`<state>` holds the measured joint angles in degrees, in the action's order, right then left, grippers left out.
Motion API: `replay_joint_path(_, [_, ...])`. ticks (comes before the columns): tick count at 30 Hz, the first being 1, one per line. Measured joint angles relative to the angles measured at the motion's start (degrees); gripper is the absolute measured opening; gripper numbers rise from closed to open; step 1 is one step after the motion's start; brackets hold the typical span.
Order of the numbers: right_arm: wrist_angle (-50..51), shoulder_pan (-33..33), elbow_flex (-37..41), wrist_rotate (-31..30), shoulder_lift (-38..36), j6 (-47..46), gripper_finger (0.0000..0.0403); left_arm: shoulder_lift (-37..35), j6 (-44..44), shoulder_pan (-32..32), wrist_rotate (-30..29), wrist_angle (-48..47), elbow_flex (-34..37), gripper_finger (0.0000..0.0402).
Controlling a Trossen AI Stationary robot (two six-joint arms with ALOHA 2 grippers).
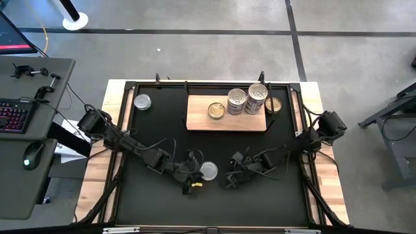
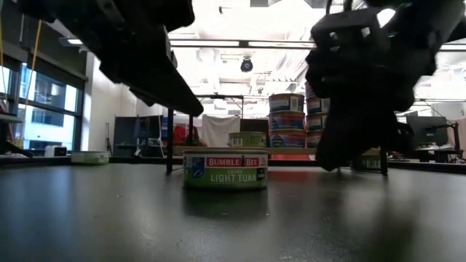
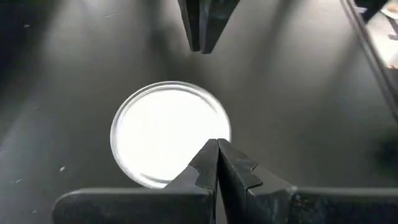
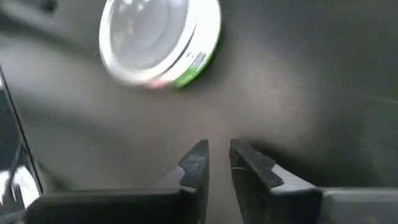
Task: Stack canned seafood by type on shelf
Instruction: Stack the green tuna can on top of the other green tuna can on the shelf
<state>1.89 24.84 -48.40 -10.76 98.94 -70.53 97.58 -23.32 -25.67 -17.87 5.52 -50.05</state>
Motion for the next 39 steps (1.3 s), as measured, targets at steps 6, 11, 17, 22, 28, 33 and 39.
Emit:
replay_joint_path(6, [-0.9, -4.2, 0.0, 0.0, 0.0, -4.2, 0.0057, 0.0, 0.0, 1.6, -1.3, 2.0, 3.0, 0.0])
replay_joint_path(11, [-3.5, -7.2, 0.0, 2.0, 0.0, -4.3, 0.0042, 0.0, 0.4, 2.1, 1.6, 3.3, 5.1, 0.0])
replay_joint_path(17, [-4.5, -8.9, 0.0, 3.7, 0.2, -5.2, 0.0019, 0.0, -0.2, 0.8, 2.4, 5.0, 5.5, 0.0])
replay_joint_path(22, [-5.0, -8.7, 0.0, 3.7, 1.9, -6.1, 0.0014, 0.0, 0.4, 0.7, 1.7, 5.5, 5.5, 0.0])
replay_joint_path(28, [-5.2, -6.8, 0.0, 3.0, 2.8, -9.4, 0.0029, 0.0, 1.4, 1.5, 0.2, 4.6, 5.5, 0.0])
replay_joint_path(33, [-5.2, -5.7, 0.0, 0.5, 2.8, -10.9, 0.0036, 0.0, 1.6, 2.3, 0.2, 4.8, 5.5, 0.0])
replay_joint_path(39, [-4.9, -4.4, 0.0, 0.0, 2.8, -10.2, 0.0036, 0.0, 2.5, 3.1, 1.1, 5.0, 5.5, 0.0])
